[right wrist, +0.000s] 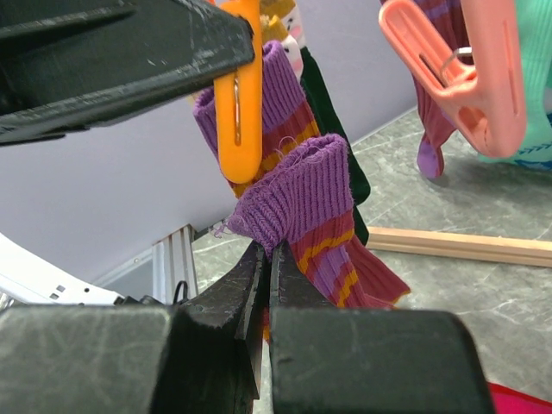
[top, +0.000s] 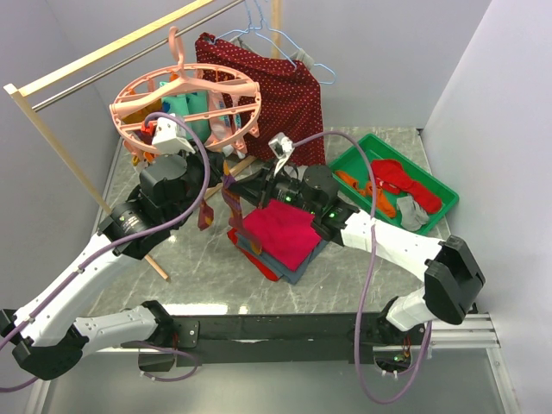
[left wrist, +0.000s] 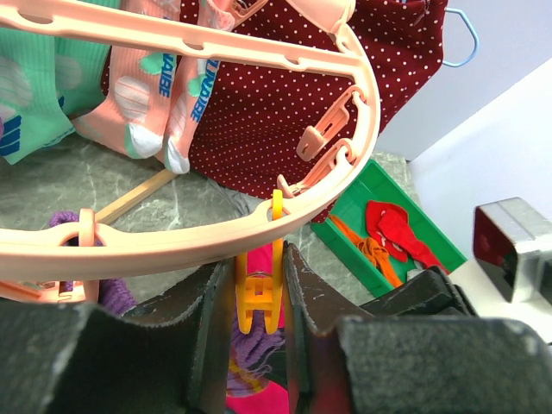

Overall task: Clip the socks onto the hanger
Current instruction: Clamp the sock onto the hanger.

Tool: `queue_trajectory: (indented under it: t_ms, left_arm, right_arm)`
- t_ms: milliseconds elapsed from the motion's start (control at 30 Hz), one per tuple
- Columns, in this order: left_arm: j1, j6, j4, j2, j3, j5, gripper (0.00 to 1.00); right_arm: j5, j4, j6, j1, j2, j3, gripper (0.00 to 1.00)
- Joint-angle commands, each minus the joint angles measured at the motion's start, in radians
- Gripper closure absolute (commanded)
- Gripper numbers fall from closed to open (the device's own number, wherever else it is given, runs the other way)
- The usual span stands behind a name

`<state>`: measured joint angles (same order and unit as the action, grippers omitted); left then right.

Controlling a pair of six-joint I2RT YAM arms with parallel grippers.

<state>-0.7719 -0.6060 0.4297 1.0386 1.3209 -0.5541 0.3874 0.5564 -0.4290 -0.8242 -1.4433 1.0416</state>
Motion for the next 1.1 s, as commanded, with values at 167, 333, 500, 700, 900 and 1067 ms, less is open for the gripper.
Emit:
queue_trajectory:
  t_ms: [167,333,500,700,900,1067]
  left_arm:
    - [0.0,0.002,-0.026,-0.002,0.031,0.017,0.99]
    - [0.0,0.002,-0.023,0.0,0.028,0.014,0.99]
    - [-0.001,0.005,-0.017,0.001,0.029,0.011,0.99]
    - [0.0,0.008,-0.011,0.005,0.029,0.008,0.99]
    - [0.0,0.009,-0.006,0.008,0.029,0.005,0.99]
    - [0.0,0.011,-0.009,0.008,0.027,0.002,0.99]
  right_arm:
    - [0.008,0.048,0.004,-0.016,-0.011,0.034,1.0]
    - [-0.001,0.042,0.01,-0.018,-0.003,0.044,1.0]
    - [0.001,0.042,0.01,-0.016,0.0,0.055,1.0]
    - [-0.01,0.039,0.013,-0.016,0.006,0.061,1.0]
    - [-0.01,0.045,0.012,-0.016,0.009,0.074,1.0]
    - [-0.005,0.042,0.015,-0.016,0.014,0.09,1.0]
